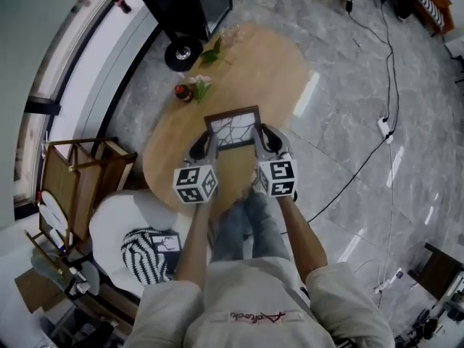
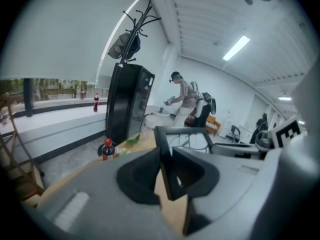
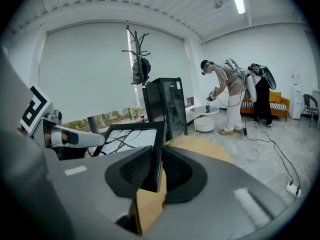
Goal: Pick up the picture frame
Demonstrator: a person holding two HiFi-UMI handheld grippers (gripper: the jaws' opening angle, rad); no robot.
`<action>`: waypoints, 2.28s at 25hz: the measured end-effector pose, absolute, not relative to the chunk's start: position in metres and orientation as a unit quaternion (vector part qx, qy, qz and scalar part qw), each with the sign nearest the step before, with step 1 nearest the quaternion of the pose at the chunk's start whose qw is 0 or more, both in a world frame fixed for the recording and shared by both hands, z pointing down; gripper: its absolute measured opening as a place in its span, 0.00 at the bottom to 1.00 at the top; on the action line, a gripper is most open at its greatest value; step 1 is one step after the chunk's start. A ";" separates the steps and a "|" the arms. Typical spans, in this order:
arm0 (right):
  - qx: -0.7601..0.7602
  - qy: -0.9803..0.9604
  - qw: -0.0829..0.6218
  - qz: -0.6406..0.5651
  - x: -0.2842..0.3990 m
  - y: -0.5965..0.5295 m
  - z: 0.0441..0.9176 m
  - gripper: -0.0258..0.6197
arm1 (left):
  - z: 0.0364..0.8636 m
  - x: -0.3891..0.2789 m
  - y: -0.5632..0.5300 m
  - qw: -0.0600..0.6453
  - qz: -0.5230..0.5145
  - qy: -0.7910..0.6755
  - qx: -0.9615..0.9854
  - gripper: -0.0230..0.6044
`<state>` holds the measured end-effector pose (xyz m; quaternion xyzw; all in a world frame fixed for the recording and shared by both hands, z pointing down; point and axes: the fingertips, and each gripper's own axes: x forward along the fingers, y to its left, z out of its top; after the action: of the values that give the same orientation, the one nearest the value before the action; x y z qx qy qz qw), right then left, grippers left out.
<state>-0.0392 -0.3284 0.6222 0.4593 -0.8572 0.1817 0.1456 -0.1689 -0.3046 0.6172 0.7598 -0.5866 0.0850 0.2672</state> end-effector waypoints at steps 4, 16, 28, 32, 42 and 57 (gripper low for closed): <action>0.465 -0.861 0.132 0.160 -0.038 -0.336 0.567 0.15 | 0.563 -0.168 -0.313 0.248 0.072 -0.585 0.769 0.16; 0.485 -0.864 0.085 0.103 -0.030 -0.342 0.410 0.15 | 0.406 -0.161 -0.322 0.183 0.037 -0.566 0.803 0.16; 0.491 -0.870 0.030 0.044 -0.025 -0.327 0.287 0.15 | 0.283 -0.157 -0.309 0.112 -0.001 -0.570 0.814 0.16; 0.495 -0.868 0.022 0.028 -0.025 -0.321 0.265 0.16 | 0.261 -0.156 -0.305 0.097 -0.010 -0.567 0.818 0.16; 0.508 -0.861 0.012 0.015 -0.016 -0.325 0.244 0.16 | 0.238 -0.148 -0.316 0.081 -0.021 -0.555 0.827 0.15; 0.514 -0.857 0.005 0.014 -0.019 -0.339 0.243 0.16 | 0.236 -0.151 -0.331 0.075 -0.019 -0.550 0.832 0.15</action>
<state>-0.0189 -0.3388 0.2429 0.5144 -0.8574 0.0139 0.0055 -0.1507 -0.3313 0.2363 0.8318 -0.5496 -0.0189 0.0752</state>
